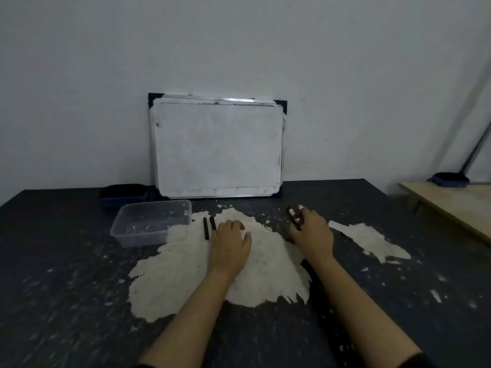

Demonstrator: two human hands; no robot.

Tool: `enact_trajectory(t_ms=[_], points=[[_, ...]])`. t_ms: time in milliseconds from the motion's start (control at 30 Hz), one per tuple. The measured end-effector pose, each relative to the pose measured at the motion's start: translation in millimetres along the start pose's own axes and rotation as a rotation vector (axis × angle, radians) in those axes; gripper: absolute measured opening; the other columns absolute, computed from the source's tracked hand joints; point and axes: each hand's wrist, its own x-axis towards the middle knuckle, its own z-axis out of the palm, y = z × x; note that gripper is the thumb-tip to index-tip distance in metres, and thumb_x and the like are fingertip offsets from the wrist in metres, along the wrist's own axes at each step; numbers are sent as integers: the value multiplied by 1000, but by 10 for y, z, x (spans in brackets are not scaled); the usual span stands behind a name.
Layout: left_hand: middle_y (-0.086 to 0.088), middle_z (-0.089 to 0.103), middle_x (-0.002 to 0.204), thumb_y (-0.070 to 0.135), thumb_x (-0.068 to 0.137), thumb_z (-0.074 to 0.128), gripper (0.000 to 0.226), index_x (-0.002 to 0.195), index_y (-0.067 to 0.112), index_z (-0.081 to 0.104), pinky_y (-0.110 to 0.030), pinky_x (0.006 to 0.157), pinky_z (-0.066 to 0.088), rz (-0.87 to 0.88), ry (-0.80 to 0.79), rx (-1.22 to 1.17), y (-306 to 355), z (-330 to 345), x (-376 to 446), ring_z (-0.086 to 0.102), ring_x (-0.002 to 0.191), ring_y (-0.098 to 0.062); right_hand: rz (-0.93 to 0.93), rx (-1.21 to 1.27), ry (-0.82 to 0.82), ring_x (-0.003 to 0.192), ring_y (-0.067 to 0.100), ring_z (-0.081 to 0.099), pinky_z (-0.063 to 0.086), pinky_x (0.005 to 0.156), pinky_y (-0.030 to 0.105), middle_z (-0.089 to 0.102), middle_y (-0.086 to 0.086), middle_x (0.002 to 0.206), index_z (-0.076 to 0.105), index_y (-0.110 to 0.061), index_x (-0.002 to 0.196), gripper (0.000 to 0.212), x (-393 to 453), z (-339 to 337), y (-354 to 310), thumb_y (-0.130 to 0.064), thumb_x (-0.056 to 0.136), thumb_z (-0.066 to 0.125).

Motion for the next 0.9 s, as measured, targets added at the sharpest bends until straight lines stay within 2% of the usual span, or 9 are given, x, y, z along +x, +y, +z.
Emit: enact_trajectory(t_ms=[67, 133, 367, 467, 533, 633, 733, 833, 900], points=[[3, 59, 116, 36, 96, 43, 32, 118, 18, 58, -31, 95, 40, 11, -18, -1, 16, -56, -148, 52, 109, -16, 75, -42, -18, 97, 27, 61, 49, 71, 35, 61, 8, 112, 61, -14, 125, 40, -98, -118, 49, -31, 89, 65], [3, 58, 119, 37, 96, 42, 34, 121, 19, 56, -31, 96, 39, 37, -24, 15, 4, -50, -285, 51, 112, -16, 114, -90, -46, 97, 26, 61, 48, 70, 33, 59, 9, 115, 61, -12, 123, 38, -180, -167, 110, -31, 90, 66], [-2, 47, 144, 36, 98, 40, 48, 141, 15, 44, -34, 114, 28, 44, -149, 21, -72, -40, -498, 42, 132, -18, 157, -72, -88, 84, 26, 63, 47, 64, 32, 62, 12, 107, 67, -5, 112, 27, -265, -205, 127, -25, 93, 66], [-2, 41, 150, 38, 99, 38, 51, 145, 16, 40, -35, 118, 23, 38, -183, 15, -107, -27, -505, 37, 138, -18, 172, -10, -67, 79, 27, 62, 50, 64, 34, 63, 14, 103, 70, -3, 110, 27, -276, -211, 106, -21, 91, 66], [-1, 42, 150, 38, 98, 40, 50, 144, 17, 42, -36, 118, 23, 27, -182, -28, -123, -11, -503, 37, 138, -17, 178, 130, -39, 71, 23, 61, 51, 62, 32, 64, 14, 101, 74, -3, 101, 22, -330, -215, 83, -20, 89, 67], [-1, 52, 141, 34, 97, 46, 43, 137, 18, 51, -36, 114, 34, -69, -120, -322, -126, -61, -482, 46, 131, -17, 250, 571, -67, 64, 14, 63, 50, 52, 16, 71, 11, 90, 77, -3, 100, 19, -488, -260, -57, -17, 89, 71], [-1, 56, 136, 33, 99, 48, 39, 135, 19, 53, -37, 108, 43, -301, -12, -761, -144, -209, -431, 54, 123, -16, 389, 1009, -348, 72, 16, 66, 55, 59, 15, 71, 10, 90, 75, -1, 103, 20, -640, -344, -287, -15, 90, 70], [-10, 57, 131, 30, 100, 49, 44, 137, 6, 50, -32, 99, 49, -497, 39, -1195, -196, -362, -319, 59, 114, -23, 447, 1188, -648, 80, 19, 67, 57, 70, 25, 71, 12, 98, 76, -1, 103, 19, -744, -359, -470, -14, 91, 69], [-18, 59, 119, 22, 100, 48, 36, 124, -4, 55, -28, 89, 55, -553, 82, -1376, -230, -467, -239, 62, 103, -25, 406, 1172, -781, 76, 15, 67, 56, 68, 24, 73, 8, 95, 75, 0, 107, 22, -800, -321, -564, -15, 92, 67]])
